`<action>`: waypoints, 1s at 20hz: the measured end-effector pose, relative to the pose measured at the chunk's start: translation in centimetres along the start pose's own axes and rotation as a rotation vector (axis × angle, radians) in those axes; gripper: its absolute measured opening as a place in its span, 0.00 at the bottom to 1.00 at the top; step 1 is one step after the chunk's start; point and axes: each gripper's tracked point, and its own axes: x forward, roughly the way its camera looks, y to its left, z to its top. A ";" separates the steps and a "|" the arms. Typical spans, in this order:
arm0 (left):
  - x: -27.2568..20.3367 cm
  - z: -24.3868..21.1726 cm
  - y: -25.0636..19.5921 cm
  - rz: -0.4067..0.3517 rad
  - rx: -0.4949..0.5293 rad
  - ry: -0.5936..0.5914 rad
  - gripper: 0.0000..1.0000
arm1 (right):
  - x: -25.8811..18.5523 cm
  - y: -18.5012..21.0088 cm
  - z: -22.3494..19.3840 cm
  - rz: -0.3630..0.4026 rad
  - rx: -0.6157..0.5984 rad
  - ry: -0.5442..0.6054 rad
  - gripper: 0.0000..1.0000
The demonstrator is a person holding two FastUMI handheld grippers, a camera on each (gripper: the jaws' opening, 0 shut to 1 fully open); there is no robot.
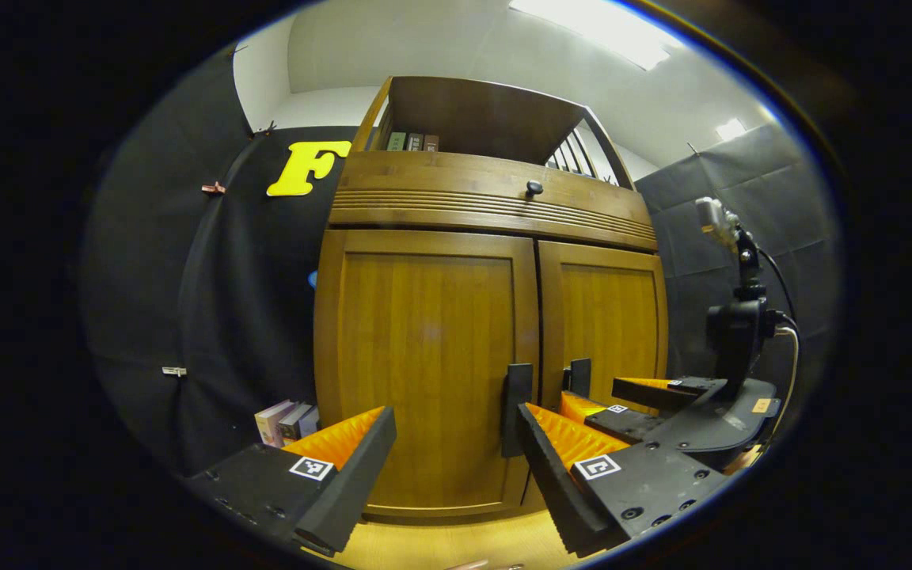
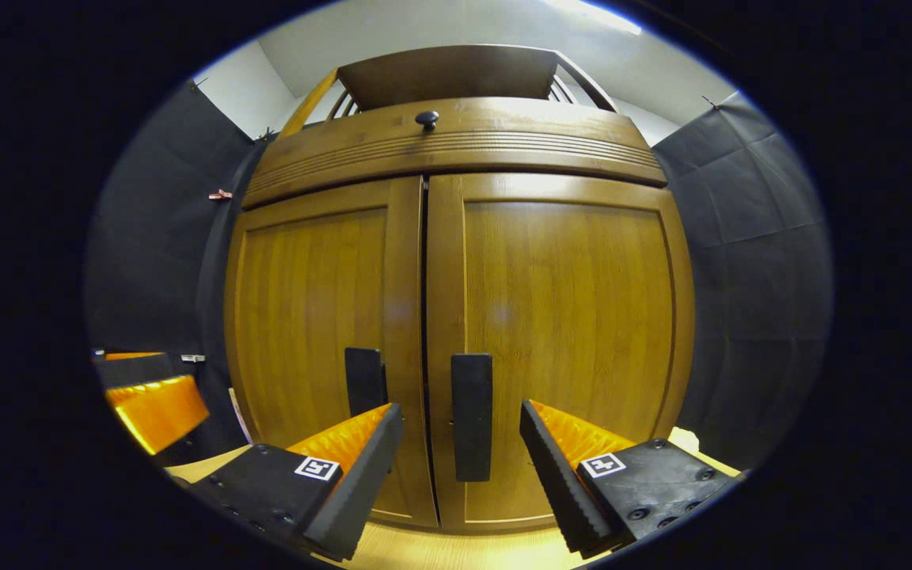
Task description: Open the right door of the double-door shoe cabinet with the right hand, and open the left door with the left hand.
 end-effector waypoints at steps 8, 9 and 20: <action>0.6 -0.7 4.0 0.067 -0.013 -0.016 0.95 | 2.9 -0.8 -1.9 -0.070 -0.024 -0.003 0.73; 0.7 -0.9 4.4 0.070 -0.016 -0.013 0.95 | 3.0 -1.0 -1.8 -0.084 -0.030 -0.016 0.63; 2.1 -3.0 6.3 0.084 -0.029 0.025 0.95 | 4.2 -1.0 -1.9 -0.098 -0.033 -0.036 0.29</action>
